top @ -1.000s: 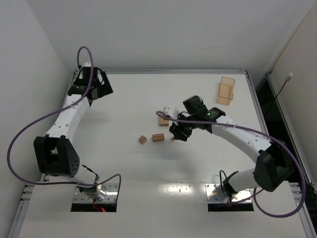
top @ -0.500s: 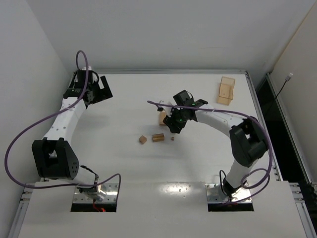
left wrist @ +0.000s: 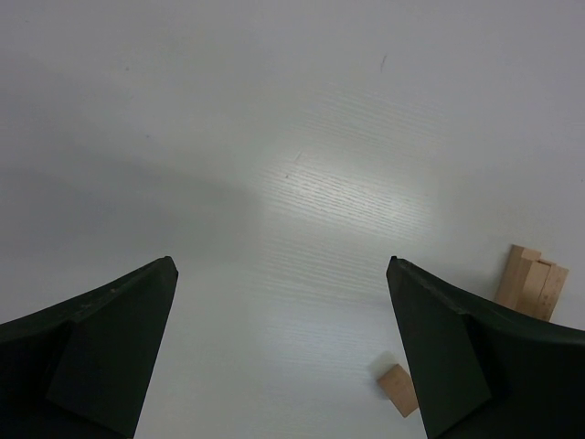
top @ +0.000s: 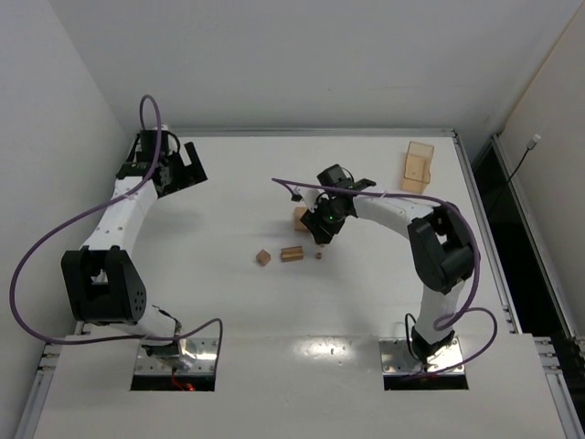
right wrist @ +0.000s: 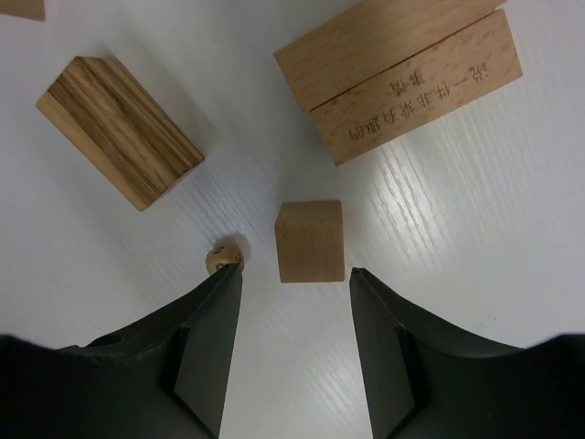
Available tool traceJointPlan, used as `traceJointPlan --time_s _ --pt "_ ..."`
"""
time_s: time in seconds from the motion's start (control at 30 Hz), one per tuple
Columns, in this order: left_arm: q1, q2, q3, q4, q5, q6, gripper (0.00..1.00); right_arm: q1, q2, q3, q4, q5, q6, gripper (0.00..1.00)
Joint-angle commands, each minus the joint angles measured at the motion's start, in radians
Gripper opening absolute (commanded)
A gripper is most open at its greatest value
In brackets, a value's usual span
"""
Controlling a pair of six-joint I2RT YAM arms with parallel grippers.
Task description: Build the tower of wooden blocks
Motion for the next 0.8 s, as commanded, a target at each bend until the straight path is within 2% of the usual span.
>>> traceJointPlan --time_s 0.0,0.77 --pt "0.018 0.007 0.032 0.019 0.016 -0.017 0.99 -0.013 0.018 0.039 -0.006 -0.003 -0.004 0.48" --pt "0.046 0.025 0.004 0.038 0.066 -0.035 0.99 -0.035 0.089 0.077 0.012 -0.002 -0.037 0.49"
